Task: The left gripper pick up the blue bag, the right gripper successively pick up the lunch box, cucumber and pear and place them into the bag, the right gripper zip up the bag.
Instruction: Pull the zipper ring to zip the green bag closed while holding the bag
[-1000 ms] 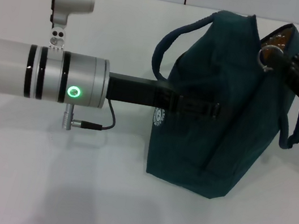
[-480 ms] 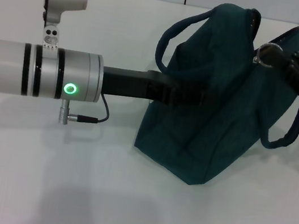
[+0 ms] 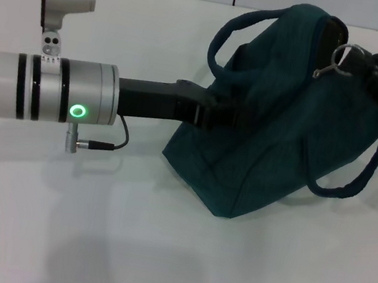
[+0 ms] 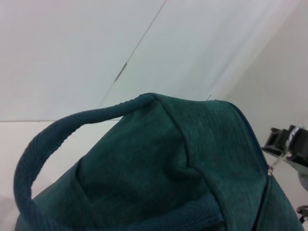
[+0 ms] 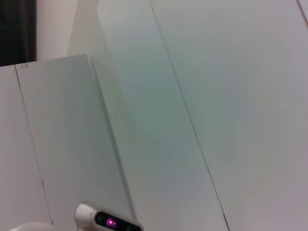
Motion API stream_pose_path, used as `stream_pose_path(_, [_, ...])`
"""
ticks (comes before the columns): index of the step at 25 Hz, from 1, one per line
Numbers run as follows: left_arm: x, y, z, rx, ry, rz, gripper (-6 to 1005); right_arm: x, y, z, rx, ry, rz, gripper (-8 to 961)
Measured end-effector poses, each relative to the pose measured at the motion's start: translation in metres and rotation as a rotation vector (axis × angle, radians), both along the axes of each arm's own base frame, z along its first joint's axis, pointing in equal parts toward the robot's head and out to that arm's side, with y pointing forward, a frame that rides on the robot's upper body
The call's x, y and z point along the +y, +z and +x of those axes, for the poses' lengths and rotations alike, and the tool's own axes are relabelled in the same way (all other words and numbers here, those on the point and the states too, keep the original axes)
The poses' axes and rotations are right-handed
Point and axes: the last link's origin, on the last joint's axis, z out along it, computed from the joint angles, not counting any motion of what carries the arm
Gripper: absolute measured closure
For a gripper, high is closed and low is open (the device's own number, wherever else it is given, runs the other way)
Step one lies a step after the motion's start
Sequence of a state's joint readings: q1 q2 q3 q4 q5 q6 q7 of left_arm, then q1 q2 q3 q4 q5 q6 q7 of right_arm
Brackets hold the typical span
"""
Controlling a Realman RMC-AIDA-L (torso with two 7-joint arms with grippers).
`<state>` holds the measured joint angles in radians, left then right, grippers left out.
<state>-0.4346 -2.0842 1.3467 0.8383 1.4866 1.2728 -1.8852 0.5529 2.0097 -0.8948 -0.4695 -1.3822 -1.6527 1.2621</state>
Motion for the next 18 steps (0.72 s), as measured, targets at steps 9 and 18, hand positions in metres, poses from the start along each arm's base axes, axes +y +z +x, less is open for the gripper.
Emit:
stream_pose_path(9, [-0.004, 0.004, -0.004, 0.021, -0.047, -0.014, 913, 0.003, -0.001, 0.0, -0.002, -0.016, 0.006, 887])
stream_pose_path(18, [-0.006, 0.014, -0.014, 0.047, -0.057, -0.032, 944, 0.001, 0.005, -0.002, 0.051, -0.009, 0.021, 886])
